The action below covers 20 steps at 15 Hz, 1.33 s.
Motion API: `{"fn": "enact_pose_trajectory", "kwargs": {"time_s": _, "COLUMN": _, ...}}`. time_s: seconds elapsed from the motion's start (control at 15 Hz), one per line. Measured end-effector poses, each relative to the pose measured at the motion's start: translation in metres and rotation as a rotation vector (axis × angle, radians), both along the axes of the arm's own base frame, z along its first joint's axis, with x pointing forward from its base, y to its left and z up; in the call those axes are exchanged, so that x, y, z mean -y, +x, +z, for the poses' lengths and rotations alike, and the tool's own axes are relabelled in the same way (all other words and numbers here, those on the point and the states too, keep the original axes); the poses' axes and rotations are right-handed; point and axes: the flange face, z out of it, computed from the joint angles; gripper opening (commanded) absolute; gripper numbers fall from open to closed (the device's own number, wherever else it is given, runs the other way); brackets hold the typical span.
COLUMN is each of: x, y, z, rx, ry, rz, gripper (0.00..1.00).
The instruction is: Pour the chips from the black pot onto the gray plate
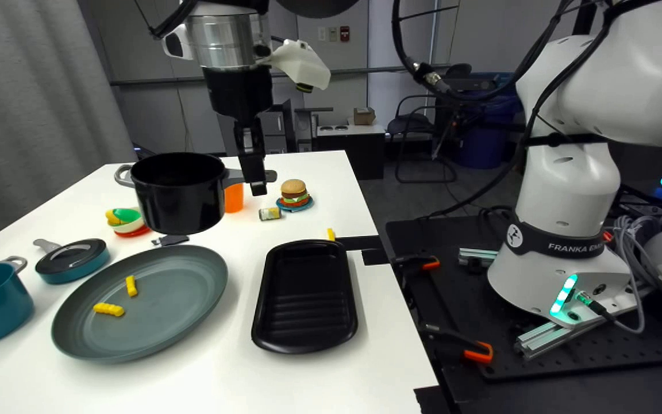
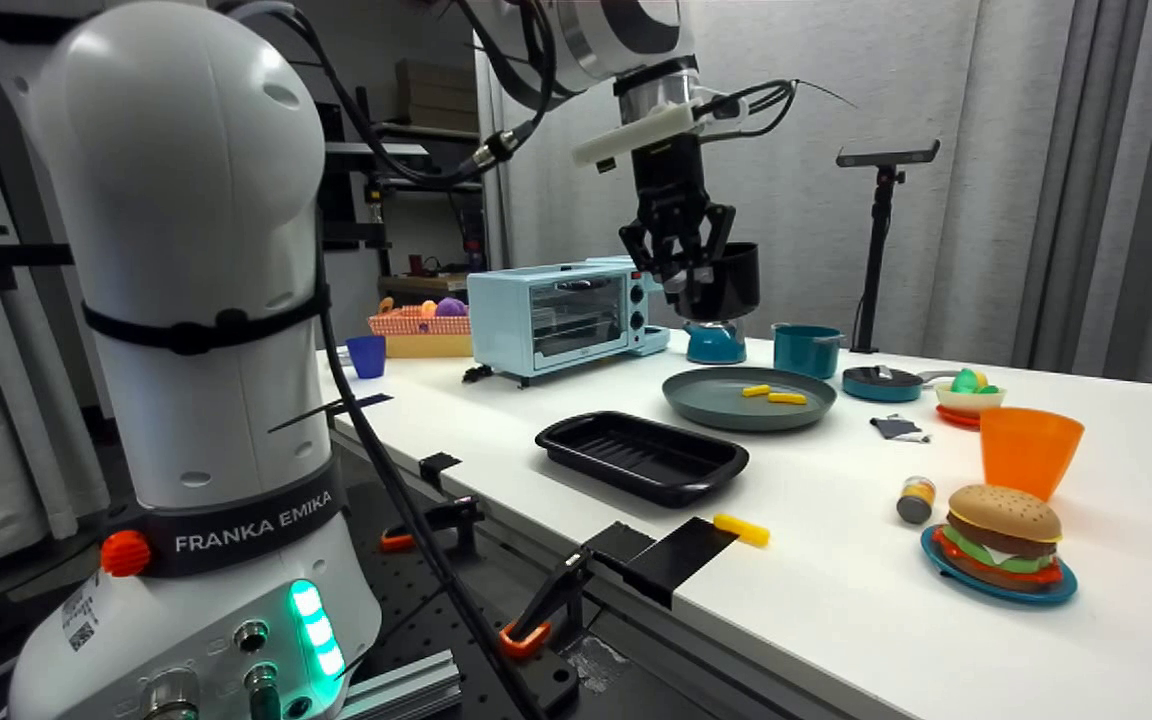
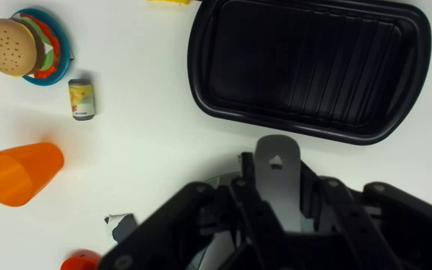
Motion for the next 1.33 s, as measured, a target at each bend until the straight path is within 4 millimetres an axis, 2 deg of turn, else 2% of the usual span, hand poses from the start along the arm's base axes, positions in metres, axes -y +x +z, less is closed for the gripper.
{"fn": "enact_pose_trajectory", "kwargs": {"time_s": 0.33, "x": 0.025, "y": 0.028, "z": -0.007, "rx": -0.01, "ry": -0.028, "rz": -0.029, "gripper": 0.07}}
{"fn": "enact_pose_trajectory", "kwargs": {"time_s": 0.67, "x": 0.042, "y": 0.05, "z": -0.011, "rx": -0.007, "ry": -0.101, "rz": -0.037, "gripper": 0.07}}
{"fn": "enact_pose_trajectory", "kwargs": {"time_s": 1.07, "x": 0.05, "y": 0.066, "z": -0.021, "rx": -0.009, "ry": -0.241, "rz": -0.061, "gripper": 0.07}}
{"fn": "enact_pose_trajectory", "kwargs": {"time_s": 1.33, "x": 0.048, "y": 0.07, "z": -0.039, "rx": -0.038, "ry": -0.32, "rz": -0.064, "gripper": 0.07}}
